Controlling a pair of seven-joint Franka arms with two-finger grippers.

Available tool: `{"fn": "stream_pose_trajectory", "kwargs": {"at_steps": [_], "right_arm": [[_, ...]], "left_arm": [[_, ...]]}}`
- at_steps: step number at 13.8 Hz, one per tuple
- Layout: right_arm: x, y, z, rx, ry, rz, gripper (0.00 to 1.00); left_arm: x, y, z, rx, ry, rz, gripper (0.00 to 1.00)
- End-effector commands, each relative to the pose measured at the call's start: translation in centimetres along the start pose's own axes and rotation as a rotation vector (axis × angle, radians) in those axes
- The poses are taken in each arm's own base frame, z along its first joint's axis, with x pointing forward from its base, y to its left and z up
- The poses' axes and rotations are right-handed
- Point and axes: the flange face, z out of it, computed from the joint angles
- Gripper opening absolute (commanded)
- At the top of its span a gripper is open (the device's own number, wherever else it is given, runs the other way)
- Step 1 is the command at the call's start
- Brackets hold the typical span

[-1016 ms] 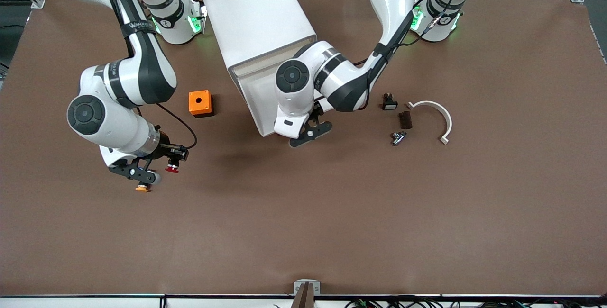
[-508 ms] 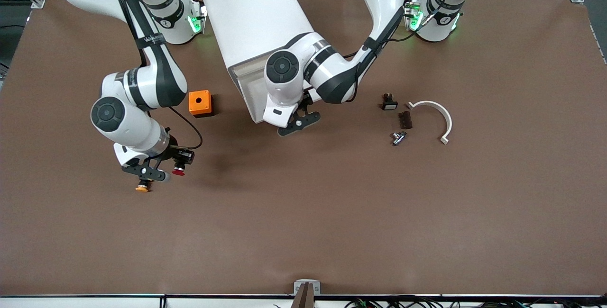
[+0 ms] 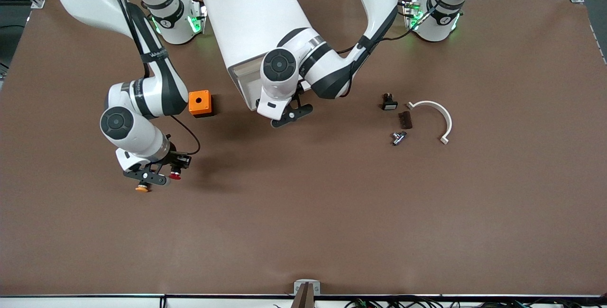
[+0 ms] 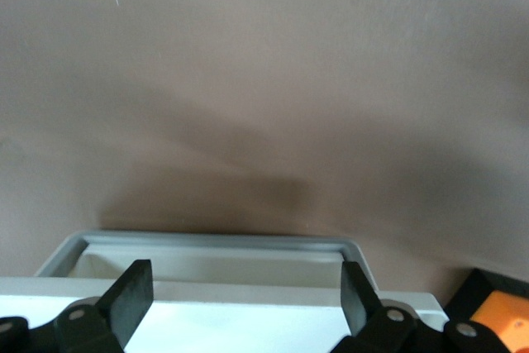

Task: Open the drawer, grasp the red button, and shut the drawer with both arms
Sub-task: 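Lower the red button beside the yellow button while the left gripper pushes the drawer shut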

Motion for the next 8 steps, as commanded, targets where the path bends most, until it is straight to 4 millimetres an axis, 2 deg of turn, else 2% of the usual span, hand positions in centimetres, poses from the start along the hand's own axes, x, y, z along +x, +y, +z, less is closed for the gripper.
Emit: {"fn": "stream_pose_trajectory", "kwargs": {"at_steps": [1, 8], "right_arm": [[0.5, 1.1, 1.3, -0.006, 0.005, -0.004, 0.0], [1.7, 3.1, 4.3, -0.005, 0.018, -0.019, 0.0]], "left_arm": [[-1.6, 0.1, 0.9, -0.007, -0.074, -0.029, 1.0], [-3.4, -0.3, 2.8, -0.007, -0.256, -0.088, 1.0]]}}
